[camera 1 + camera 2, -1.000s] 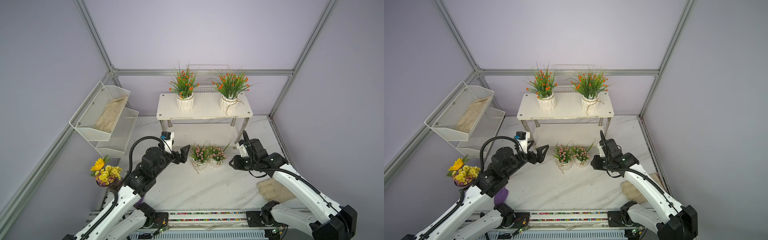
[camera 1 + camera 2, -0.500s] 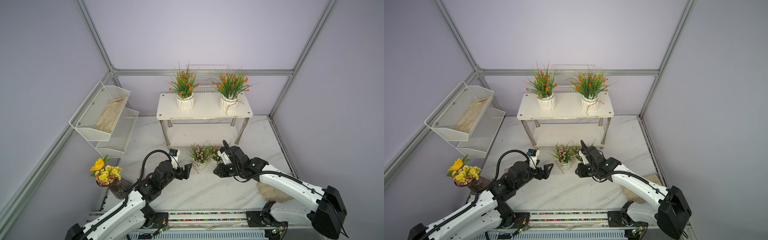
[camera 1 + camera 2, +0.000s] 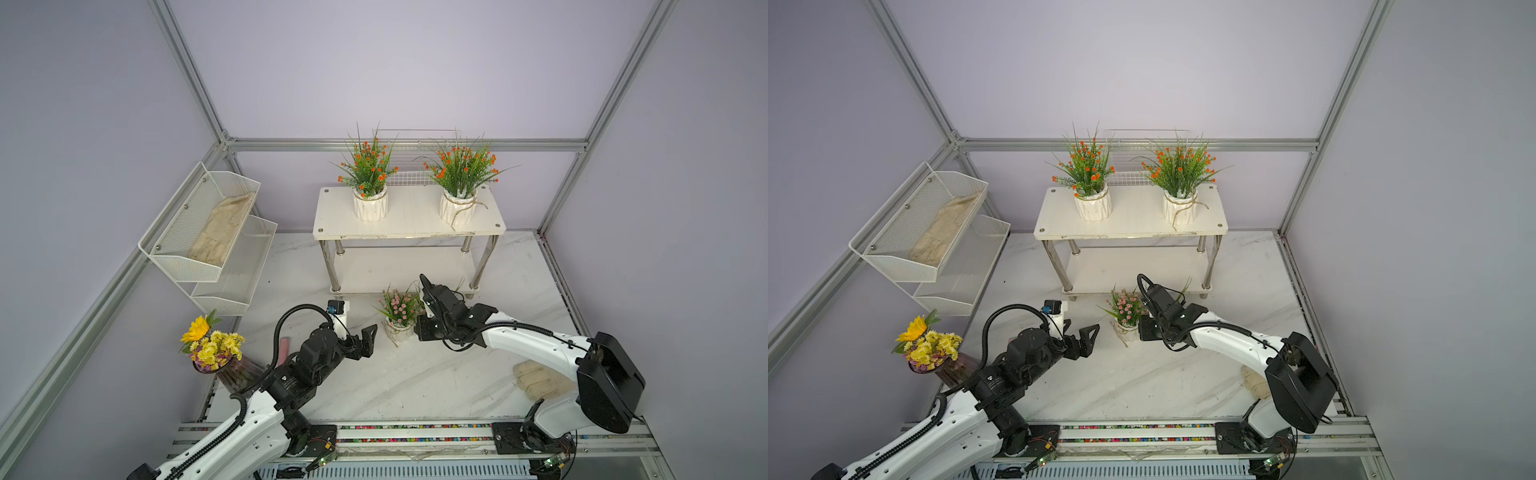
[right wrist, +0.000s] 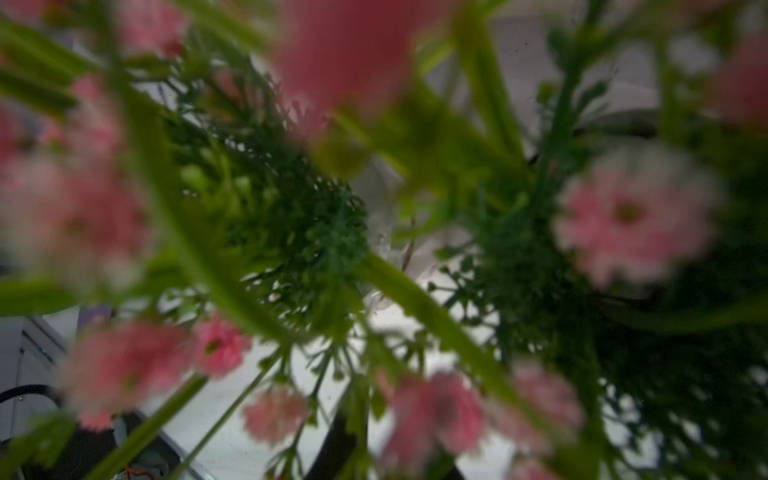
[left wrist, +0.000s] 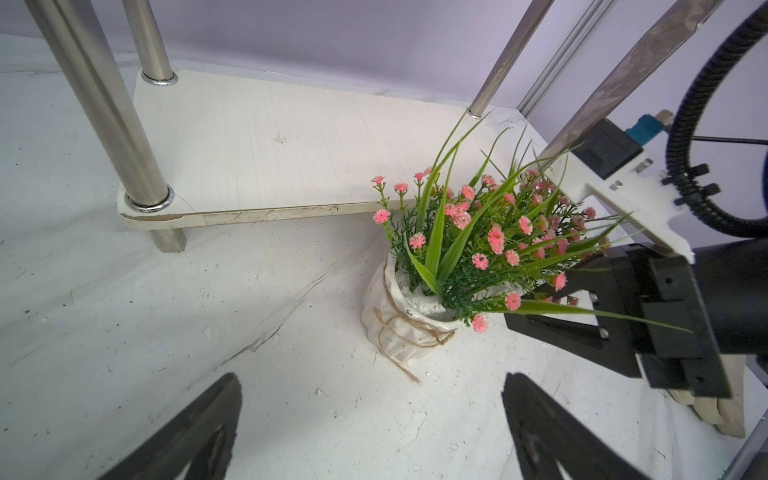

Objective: Place the baby's breath potted plants on the rack by color
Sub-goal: Pick up the baby's breath potted plant from the center of the board.

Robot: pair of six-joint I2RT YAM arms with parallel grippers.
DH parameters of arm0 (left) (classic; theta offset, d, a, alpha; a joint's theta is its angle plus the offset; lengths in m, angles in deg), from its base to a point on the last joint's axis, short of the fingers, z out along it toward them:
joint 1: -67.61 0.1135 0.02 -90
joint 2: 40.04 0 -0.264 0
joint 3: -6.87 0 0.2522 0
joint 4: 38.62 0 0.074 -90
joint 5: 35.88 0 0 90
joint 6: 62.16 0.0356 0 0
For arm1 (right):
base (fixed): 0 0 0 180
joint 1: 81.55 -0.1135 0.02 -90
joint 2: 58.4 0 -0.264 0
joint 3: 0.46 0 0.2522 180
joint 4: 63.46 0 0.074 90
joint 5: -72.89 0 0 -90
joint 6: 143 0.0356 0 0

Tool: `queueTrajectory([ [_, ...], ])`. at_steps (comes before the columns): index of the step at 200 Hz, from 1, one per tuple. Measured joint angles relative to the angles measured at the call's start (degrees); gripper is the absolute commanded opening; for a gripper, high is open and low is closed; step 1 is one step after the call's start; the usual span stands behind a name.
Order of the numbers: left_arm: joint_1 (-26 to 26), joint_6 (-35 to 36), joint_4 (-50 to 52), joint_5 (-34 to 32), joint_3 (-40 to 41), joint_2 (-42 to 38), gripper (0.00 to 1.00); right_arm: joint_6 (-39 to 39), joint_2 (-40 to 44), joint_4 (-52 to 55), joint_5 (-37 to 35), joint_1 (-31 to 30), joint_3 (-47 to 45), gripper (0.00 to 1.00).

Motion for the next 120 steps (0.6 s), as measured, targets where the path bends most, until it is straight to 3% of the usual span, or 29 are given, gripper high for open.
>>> queueTrajectory([
  [50,0.0,0.0,1.2,-0.8,0.0,-2.0,0.98,0.3,-3.1,-2.4,-2.6,0.0,2.3,0.24],
  [120,0.0,0.0,2.3,-0.9,0.0,-2.6,0.98,0.5,-7.0,-3.9,-4.7,0.0,4.2,0.23],
])
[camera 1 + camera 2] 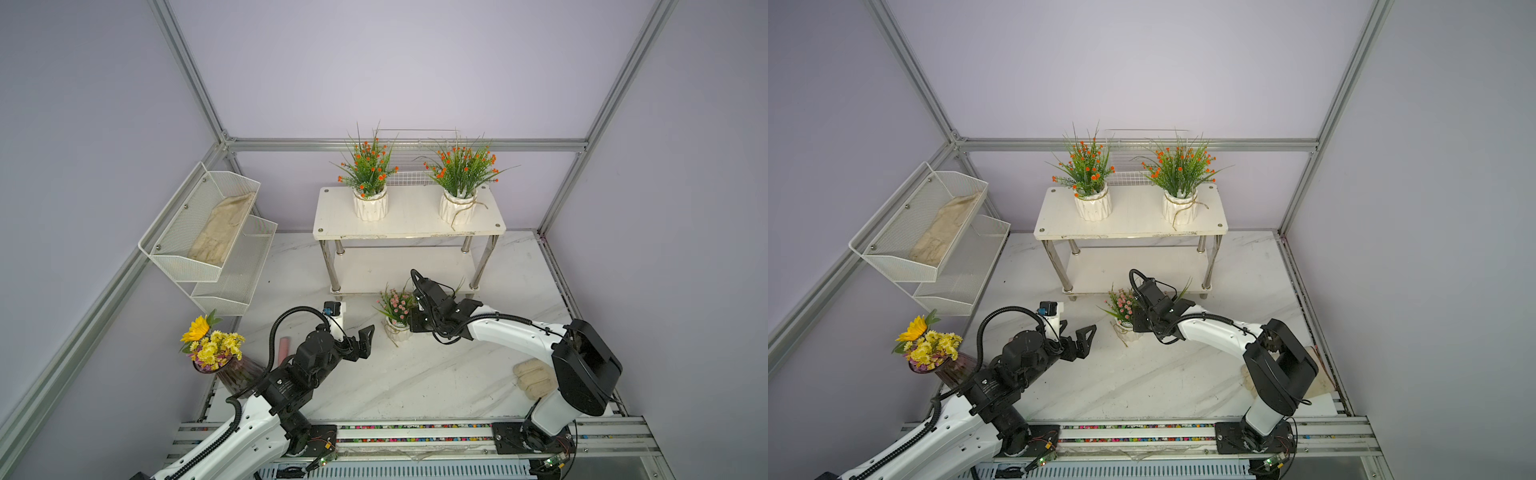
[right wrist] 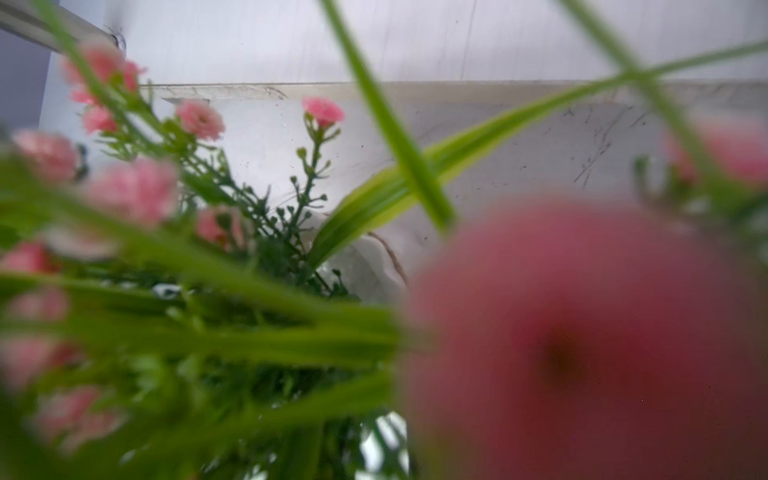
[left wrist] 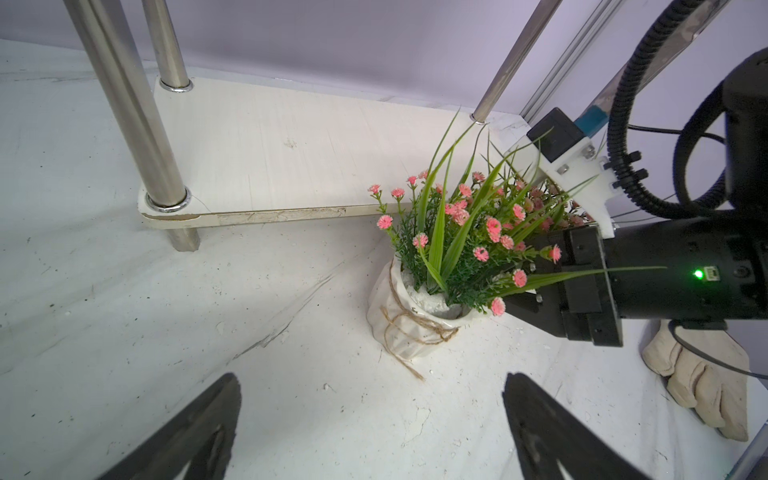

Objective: Place the baby's breath potted plants on the rack by color
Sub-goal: Pick up the baby's breath potted plant from the center of the board.

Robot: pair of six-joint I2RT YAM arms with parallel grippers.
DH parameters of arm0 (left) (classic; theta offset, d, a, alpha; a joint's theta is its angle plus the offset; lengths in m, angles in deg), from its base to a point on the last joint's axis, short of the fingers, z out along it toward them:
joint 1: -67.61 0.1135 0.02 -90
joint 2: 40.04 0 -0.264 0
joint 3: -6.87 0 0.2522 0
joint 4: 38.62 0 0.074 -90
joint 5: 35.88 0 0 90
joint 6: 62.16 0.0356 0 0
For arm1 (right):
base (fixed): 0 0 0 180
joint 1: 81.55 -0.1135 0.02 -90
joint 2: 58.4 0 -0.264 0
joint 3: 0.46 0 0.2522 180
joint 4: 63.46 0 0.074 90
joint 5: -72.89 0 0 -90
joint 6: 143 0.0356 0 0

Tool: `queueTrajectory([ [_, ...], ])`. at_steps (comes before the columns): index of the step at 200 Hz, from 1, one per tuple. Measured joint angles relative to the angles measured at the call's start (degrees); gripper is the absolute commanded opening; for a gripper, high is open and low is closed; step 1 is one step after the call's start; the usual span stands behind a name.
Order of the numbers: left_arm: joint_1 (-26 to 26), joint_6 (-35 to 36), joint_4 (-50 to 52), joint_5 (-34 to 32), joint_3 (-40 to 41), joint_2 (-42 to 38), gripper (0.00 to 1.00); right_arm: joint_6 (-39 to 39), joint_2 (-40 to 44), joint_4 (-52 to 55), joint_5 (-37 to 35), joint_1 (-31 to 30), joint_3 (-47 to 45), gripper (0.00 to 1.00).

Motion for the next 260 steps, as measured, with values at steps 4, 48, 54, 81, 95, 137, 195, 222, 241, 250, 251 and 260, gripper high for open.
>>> queueTrajectory([
  [4,0.0,0.0,0.1,0.0,0.0,-0.1,0.98,0.0,-0.2,-0.1,-0.1,0.0,0.0,0.23],
  [48,0.0,0.0,1.0,-0.1,0.0,-1.0,0.98,0.6,-1.4,-0.3,-0.9,0.0,0.9,0.22],
  [54,0.0,0.0,1.0,-0.1,0.0,-1.0,0.98,0.6,-1.5,-0.3,-0.9,0.0,1.0,0.22],
  [81,0.0,-0.1,1.0,-0.2,0.0,-1.0,0.98,0.7,-2.7,-0.2,-0.9,0.0,2.1,0.21],
  [95,0.0,-0.1,1.0,-0.2,0.0,-1.0,0.98,0.7,-3.7,-0.1,-0.6,0.2,3.2,0.21],
  [137,0.0,-0.1,0.7,-0.1,0.2,-1.0,0.99,0.0,-6.9,2.5,0.3,0.6,7.6,0.17],
  [195,0.0,-0.1,0.6,-0.1,1.4,-1.5,1.0,-1.6,-8.4,4.0,1.5,1.1,9.9,0.12],
  [222,0.0,-0.1,0.1,0.0,1.9,-2.2,1.0,-3.0,-7.8,6.1,3.6,1.6,10.1,0.1],
  [241,0.0,-0.1,-0.8,0.2,3.0,-2.8,1.0,-4.3,-7.3,8.1,5.8,2.4,10.3,0.08],
  [250,0.0,-0.1,-1.5,0.6,3.7,-3.0,1.0,-4.8,-6.7,9.1,7.1,3.0,10.3,0.08],
  [251,0.0,-0.1,-1.6,0.6,3.8,-3.0,1.0,-4.9,-6.7,9.2,7.2,3.1,10.3,0.08],
  [260,0.0,-0.1,-2.4,1.2,4.6,-3.2,1.0,-5.4,-6.0,10.3,8.4,3.7,10.3,0.08],
])
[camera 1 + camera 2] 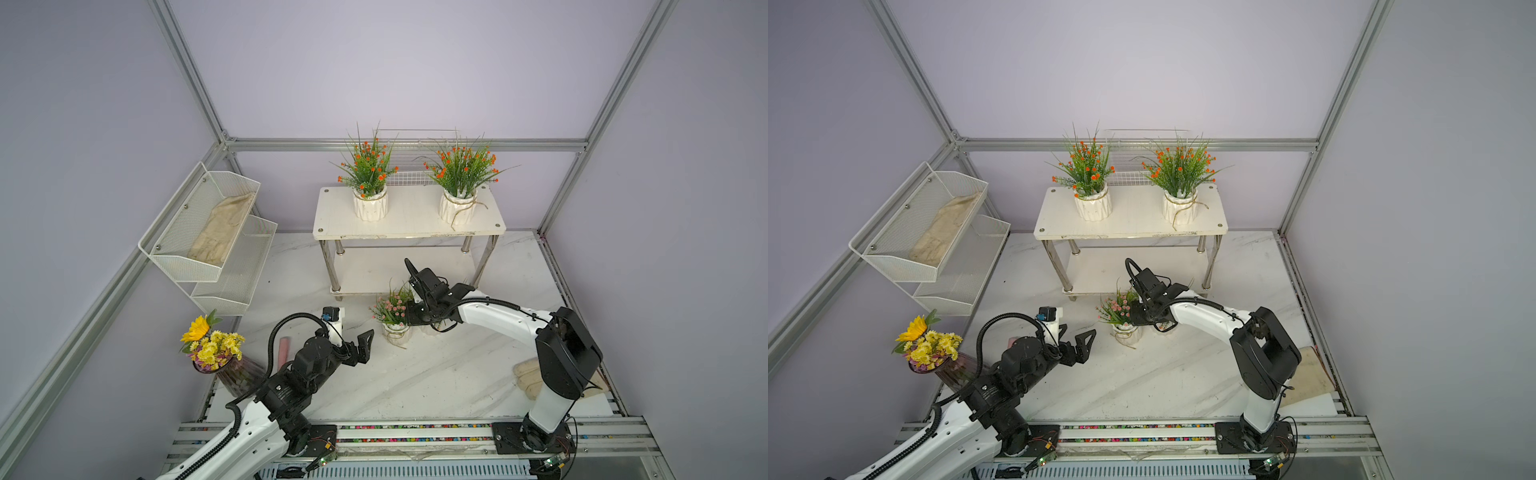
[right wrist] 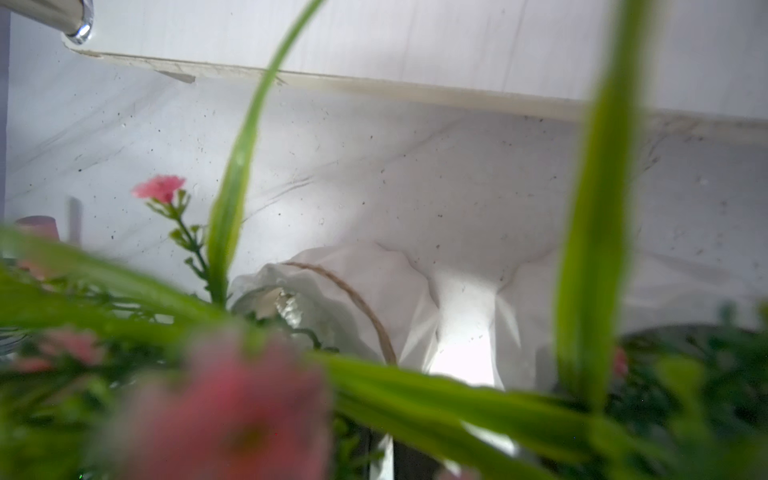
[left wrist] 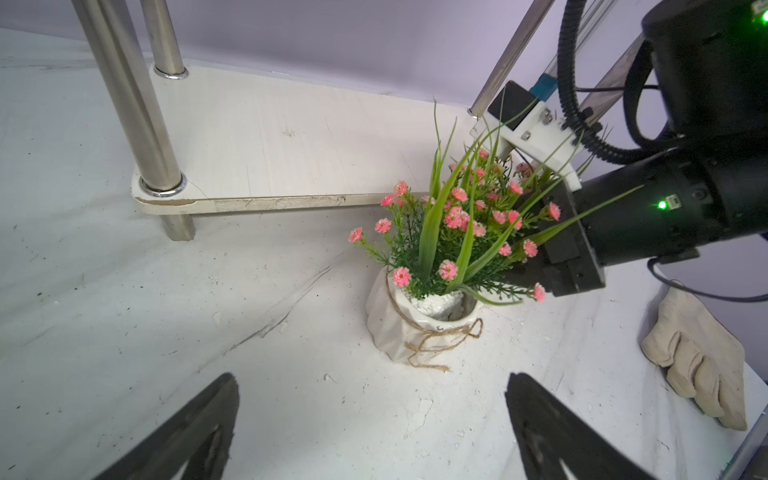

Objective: Place the baby's breath potted plants on the rack by color
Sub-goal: Pick up the baby's breath potted plant from the center of the board, then place the baby's breath potted plant on the rack.

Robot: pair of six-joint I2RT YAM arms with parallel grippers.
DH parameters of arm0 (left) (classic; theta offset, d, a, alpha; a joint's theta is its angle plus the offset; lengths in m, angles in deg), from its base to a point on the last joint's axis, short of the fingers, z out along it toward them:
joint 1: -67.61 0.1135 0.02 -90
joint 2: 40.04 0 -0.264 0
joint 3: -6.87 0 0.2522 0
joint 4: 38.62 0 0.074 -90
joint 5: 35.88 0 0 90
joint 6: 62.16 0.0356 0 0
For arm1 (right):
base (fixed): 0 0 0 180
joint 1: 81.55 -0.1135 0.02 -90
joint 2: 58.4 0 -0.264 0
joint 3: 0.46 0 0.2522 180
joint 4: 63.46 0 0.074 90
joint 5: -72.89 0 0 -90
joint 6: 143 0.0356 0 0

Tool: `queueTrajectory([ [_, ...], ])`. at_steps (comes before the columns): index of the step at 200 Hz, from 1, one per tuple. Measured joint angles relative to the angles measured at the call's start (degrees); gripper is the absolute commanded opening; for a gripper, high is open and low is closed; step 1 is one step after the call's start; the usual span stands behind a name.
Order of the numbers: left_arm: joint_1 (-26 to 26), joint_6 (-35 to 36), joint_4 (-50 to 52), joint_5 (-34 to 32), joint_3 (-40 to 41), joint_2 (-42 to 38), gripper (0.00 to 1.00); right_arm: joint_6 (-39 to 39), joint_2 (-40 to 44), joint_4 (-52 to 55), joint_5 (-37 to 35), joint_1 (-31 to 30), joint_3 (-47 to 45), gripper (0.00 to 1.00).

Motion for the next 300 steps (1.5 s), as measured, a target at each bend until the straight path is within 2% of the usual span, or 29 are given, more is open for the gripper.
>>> queueTrajectory([
  [54,-0.1,0.4,-6.1,4.9,3.1,2.2,1.0,-2.0,4.7,5.3,5.1,2.7,0.9,0.07],
  [102,-3.3,2.9,-15.2,7.9,4.7,8.7,1.0,-3.1,5.9,6.4,8.4,2.7,2.7,0.07],
  [209,-6.3,8.7,-33.5,10.3,4.7,25.5,1.0,-3.2,7.8,6.1,12.1,2.7,1.7,0.06],
  [257,-6.4,10.6,-37.4,11.9,3.4,32.8,1.0,-3.2,8.5,5.7,13.0,2.7,0.3,0.06],
  [300,-6.4,11.4,-40.6,12.3,2.9,34.5,1.0,-3.2,9.6,5.3,13.1,3.0,-0.7,0.06],
])
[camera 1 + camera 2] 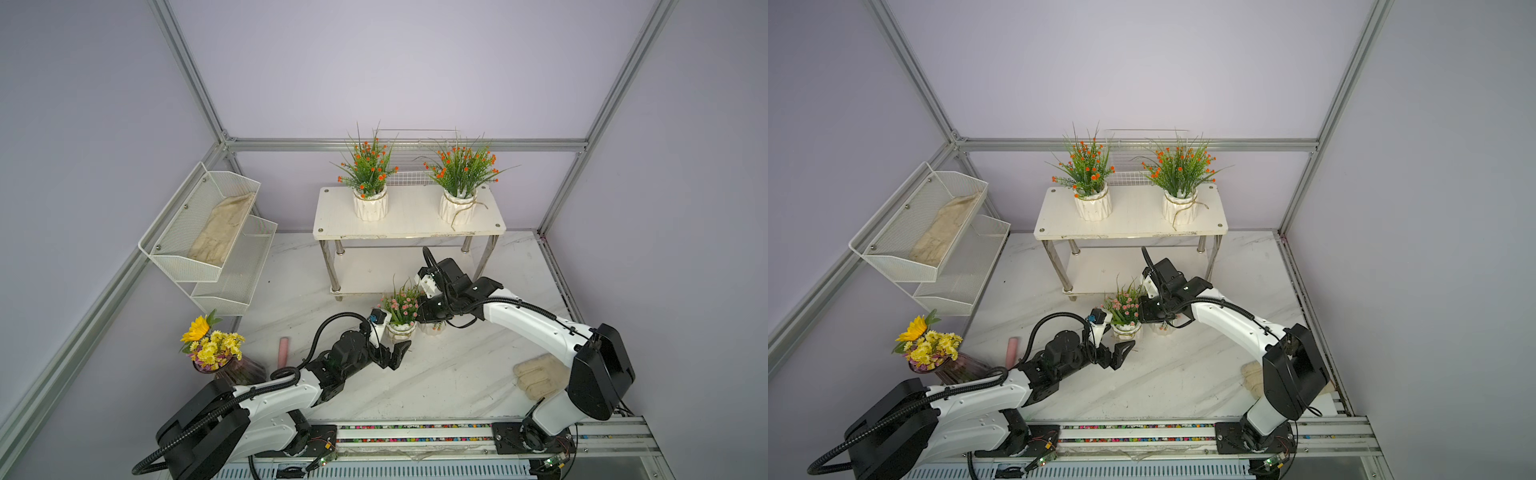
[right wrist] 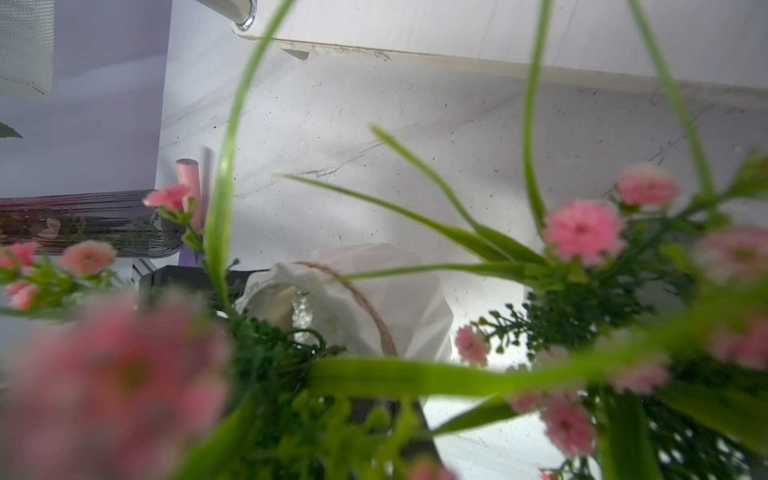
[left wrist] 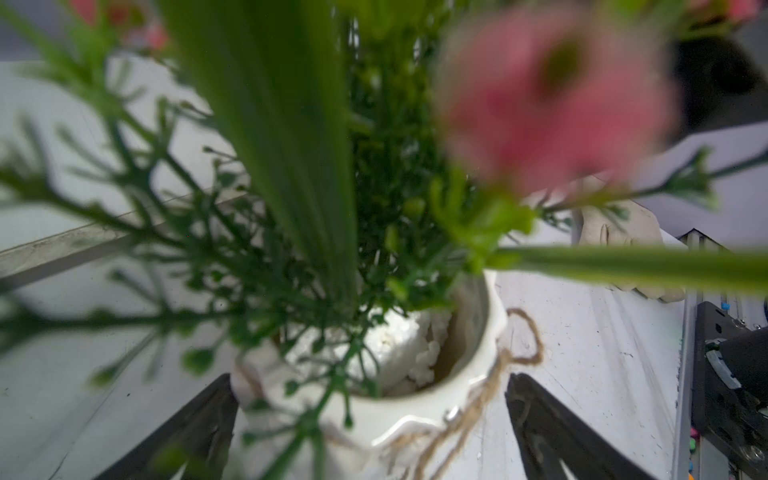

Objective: Place the baby's breath potted plants on the rack by color
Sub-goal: Place the baby's breath potted plant on the rack.

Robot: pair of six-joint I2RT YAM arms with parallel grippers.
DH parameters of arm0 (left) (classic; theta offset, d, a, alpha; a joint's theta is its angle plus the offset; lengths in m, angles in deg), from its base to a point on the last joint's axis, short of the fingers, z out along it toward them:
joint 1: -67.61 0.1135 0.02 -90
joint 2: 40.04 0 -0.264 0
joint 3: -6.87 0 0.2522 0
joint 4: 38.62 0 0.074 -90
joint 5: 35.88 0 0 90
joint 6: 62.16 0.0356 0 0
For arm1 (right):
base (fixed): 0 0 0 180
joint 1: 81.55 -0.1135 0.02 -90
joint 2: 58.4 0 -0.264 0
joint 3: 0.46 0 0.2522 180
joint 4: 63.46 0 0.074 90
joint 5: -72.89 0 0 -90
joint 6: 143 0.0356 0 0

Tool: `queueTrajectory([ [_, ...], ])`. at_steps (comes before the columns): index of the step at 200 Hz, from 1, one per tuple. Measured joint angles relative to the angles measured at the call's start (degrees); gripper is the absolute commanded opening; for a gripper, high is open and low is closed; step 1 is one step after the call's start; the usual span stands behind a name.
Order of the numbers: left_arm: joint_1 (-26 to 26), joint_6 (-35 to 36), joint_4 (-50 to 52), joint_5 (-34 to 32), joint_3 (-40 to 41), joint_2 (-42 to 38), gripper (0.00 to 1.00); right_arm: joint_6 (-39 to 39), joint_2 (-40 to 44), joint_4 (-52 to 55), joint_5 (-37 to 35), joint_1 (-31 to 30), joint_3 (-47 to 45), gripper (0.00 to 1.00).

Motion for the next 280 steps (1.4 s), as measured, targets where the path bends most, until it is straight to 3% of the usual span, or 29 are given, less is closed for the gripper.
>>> queueTrajectory([
  [79,-0.1,2.3,-6.1,0.9,0.0,0.2,1.0,0.4,0.3,-1.5,2.6,0.0,-2.3,0.06],
  [166,0.0,3.2,-10.0,1.2,0.0,2.6,0.93,1.6,1.1,-2.1,4.0,0.0,-2.7,0.06],
  [253,0.0,3.2,-10.5,2.5,0.0,4.1,0.96,2.0,1.4,-2.0,4.1,0.0,-2.9,0.05],
  [280,0.0,3.3,-9.9,2.5,0.0,4.1,0.93,1.9,1.5,-2.2,4.2,0.0,-3.1,0.05],
])
